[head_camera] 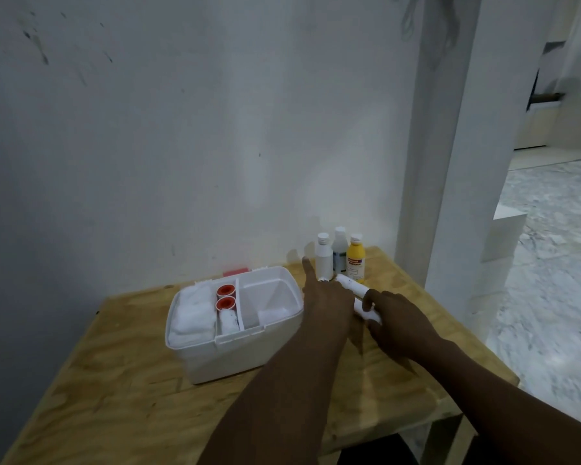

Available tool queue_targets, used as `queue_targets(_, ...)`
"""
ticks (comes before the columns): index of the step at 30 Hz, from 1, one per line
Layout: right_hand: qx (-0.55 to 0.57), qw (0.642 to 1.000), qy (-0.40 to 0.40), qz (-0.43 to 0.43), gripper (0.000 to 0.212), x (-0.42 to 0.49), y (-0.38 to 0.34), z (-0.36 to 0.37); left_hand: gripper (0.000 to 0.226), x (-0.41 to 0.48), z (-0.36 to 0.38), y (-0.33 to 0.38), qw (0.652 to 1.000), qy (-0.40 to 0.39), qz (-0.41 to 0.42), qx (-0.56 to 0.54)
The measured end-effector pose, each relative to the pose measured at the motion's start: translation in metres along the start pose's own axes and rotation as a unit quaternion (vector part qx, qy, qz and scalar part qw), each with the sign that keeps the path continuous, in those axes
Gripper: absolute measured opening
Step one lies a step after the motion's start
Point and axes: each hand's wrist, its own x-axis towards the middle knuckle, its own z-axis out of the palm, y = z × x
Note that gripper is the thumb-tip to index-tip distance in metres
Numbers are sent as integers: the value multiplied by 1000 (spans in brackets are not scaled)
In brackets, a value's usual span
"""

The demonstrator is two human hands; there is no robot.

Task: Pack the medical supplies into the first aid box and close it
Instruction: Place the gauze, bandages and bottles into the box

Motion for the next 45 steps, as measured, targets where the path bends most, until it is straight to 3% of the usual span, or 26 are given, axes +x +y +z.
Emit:
queue_targets(4, 5, 1000, -17, 2, 16, -5, 2, -6, 40, 6, 3, 12, 999, -1, -28, -34)
queue_targets(10, 60, 997, -37, 28, 12, -7, 6, -18, 24, 1, -1, 5, 992, 80, -57, -84)
queue_targets(15, 128, 990, 66, 7, 13, 4, -12, -57, 38, -15, -39, -35, 960, 174, -91, -199)
queue_targets(21, 196, 967, 159, -25, 25, 30, -65, -103, 34, -33, -61, -119, 911, 256, -129, -296)
queue_targets(28, 206, 967, 119, -90, 24, 37, -135, -87, 20, -69, -19, -175, 872, 187, -115, -437)
queue_targets(35, 123, 987, 20, -103, 26, 20, -154, -43, 25, -85, 22, -174, 871, 97, -75, -477)
queue_targets(40, 119, 985, -11, -126, 18, 13, -148, -32, 30, -85, 30, -166, 909, 65, -54, -409)
queue_targets(45, 136, 980, -12, -147, 8, 11, -142, -31, 29, -86, 26, -163, 917, 23, -27, -397)
